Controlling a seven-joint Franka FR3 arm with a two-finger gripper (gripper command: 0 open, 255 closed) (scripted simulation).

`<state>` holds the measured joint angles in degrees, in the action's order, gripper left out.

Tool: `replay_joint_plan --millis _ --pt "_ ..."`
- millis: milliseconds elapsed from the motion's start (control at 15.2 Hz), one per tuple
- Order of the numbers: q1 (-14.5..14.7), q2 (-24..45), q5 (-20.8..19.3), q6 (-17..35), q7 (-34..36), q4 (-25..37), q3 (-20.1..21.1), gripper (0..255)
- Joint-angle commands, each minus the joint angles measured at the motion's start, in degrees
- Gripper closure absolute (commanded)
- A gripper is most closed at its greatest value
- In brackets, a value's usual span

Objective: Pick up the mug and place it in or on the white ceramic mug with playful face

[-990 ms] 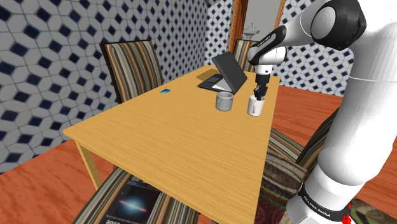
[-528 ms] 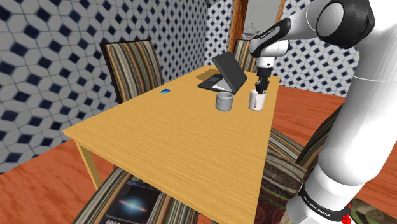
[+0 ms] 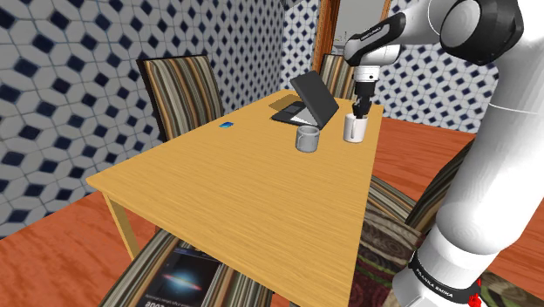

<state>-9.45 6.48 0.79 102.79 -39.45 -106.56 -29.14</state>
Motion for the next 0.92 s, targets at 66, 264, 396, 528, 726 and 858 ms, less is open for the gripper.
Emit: replay_joint_plan --millis 66,264,396,528,726,858 --pt "0.09 -0.58 -0.28 -2.44 0.20 1.92 0.00 255" --pt "0.12 -0.95 -0.46 -4.67 0.27 3.83 -0.01 255" --pt "0.13 -1.13 -0.55 -6.17 0.29 5.17 -0.03 255" --pt "0.12 -1.25 -0.61 -7.68 0.29 6.58 -0.04 255" --pt "0.11 -1.34 -0.66 -9.56 0.27 8.37 -0.06 255" --pt "0.79 1.36 0.81 -10.85 1.62 12.02 0.76 255"
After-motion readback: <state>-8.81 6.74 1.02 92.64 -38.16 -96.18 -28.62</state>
